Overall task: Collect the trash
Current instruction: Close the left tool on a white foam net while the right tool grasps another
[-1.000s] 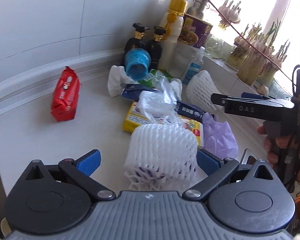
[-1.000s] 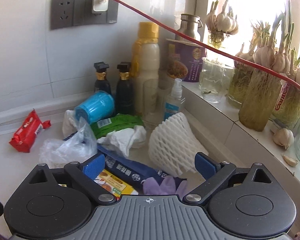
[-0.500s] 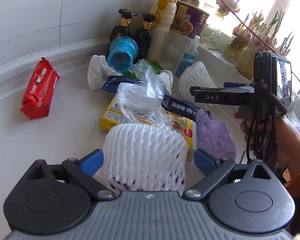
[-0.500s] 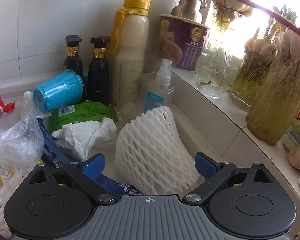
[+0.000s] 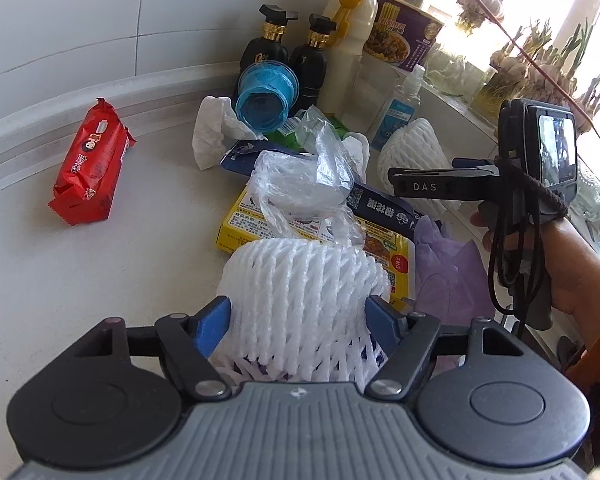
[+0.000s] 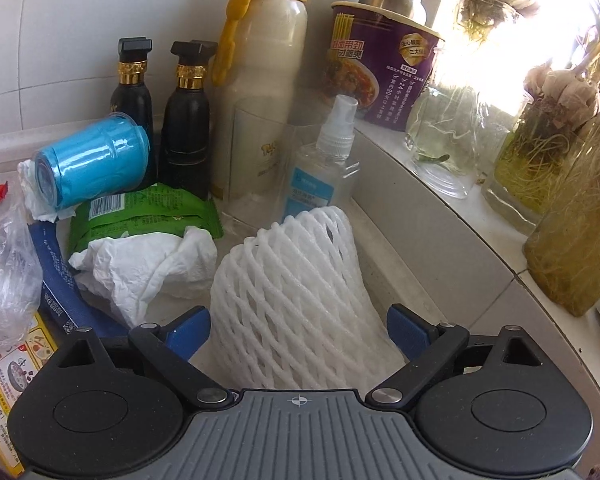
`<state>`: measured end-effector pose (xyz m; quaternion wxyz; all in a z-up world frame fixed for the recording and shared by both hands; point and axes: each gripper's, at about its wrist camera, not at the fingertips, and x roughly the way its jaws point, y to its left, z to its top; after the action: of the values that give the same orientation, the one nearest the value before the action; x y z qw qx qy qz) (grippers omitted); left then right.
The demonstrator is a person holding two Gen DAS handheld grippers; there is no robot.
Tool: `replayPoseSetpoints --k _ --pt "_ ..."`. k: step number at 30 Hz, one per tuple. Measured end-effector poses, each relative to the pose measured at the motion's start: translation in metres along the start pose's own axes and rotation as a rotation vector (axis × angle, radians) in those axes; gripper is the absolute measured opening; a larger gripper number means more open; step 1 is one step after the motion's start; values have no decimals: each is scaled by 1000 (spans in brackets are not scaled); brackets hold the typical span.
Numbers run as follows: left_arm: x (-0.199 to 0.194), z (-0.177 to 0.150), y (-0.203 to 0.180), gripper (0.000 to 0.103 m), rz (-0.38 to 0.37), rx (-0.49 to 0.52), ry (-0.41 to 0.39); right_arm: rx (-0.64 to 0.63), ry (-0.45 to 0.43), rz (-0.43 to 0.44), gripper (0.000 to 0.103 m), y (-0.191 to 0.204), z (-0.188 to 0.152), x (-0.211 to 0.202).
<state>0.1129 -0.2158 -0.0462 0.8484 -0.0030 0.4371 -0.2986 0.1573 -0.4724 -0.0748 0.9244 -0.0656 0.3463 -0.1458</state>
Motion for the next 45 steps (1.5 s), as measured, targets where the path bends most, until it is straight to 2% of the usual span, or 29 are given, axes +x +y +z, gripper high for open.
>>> replayPoseSetpoints --k 3,5,6,7,8,11,18,28,35,45 --pt "-2 0 0 56 10 1 -3 4 2 -1 84 2 -1 0" --pt "-4 1 0 50 19 -3 -7 7 6 0 65 3 -2 1" --pt "-5 1 0 46 25 -4 -10 9 9 2 60 3 -3 1" --pt "-6 2 0 44 29 -4 -13 13 11 4 47 3 -3 1" --pt "-8 2 0 40 31 -3 -15 17 13 7 40 3 -4 0" --pt "-12 2 -1 32 47 9 -26 24 3 15 33 3 -5 -5" --pt "-25 1 -3 24 49 18 -45 23 -25 14 31 7 1 -27" --pt "-49 -6 -3 23 37 26 -68 22 -62 -5 31 20 9 -74" --pt "-65 -16 7 23 37 15 -66 29 -74 0 31 34 2 -107" --pt "-91 -26 24 23 56 2 -90 -29 -87 4 31 60 -2 -150"
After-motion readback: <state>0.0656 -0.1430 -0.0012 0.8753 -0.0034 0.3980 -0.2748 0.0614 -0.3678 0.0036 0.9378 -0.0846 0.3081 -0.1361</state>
